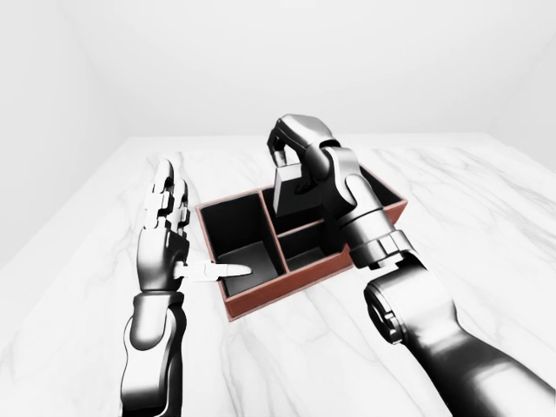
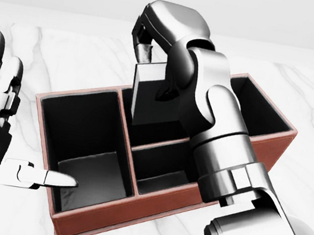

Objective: Pick up the book and place it in the front compartment of the caddy.

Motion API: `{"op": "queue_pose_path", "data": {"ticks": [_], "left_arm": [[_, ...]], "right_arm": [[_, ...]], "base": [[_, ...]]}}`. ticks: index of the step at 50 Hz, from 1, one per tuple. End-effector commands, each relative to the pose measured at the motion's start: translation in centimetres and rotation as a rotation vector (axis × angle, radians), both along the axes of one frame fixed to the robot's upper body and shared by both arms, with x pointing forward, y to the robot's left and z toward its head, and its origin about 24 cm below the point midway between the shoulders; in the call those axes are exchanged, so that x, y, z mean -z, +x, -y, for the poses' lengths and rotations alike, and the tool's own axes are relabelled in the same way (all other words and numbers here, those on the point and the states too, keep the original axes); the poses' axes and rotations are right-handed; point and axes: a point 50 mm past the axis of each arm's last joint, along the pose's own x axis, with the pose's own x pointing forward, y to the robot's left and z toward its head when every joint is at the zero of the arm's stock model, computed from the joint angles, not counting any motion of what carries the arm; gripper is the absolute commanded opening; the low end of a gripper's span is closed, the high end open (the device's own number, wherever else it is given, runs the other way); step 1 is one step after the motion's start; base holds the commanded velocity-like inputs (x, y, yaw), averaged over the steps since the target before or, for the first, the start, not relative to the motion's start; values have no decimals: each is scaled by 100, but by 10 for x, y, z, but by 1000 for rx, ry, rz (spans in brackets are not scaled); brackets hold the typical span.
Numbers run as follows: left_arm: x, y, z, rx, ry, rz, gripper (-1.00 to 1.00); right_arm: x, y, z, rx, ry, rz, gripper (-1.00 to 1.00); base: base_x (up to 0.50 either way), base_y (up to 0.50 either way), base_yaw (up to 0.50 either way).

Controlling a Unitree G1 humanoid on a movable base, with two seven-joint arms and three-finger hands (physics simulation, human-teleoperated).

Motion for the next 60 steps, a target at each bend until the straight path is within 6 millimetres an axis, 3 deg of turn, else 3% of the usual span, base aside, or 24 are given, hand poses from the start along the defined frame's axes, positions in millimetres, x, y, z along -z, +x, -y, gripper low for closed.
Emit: {"op": "queue_pose_path", "data": {"ticks": [1,60], "left_arm": [[1,0,0,0,0,-3,100],[-6,-1,-1,-2,-5,28,100]], "right_arm": [[0,4,4,29,11,17,-100],[24,12,-1,73,4,-14,-100]], "base": [[0,0,0],[0,0,0]]}}
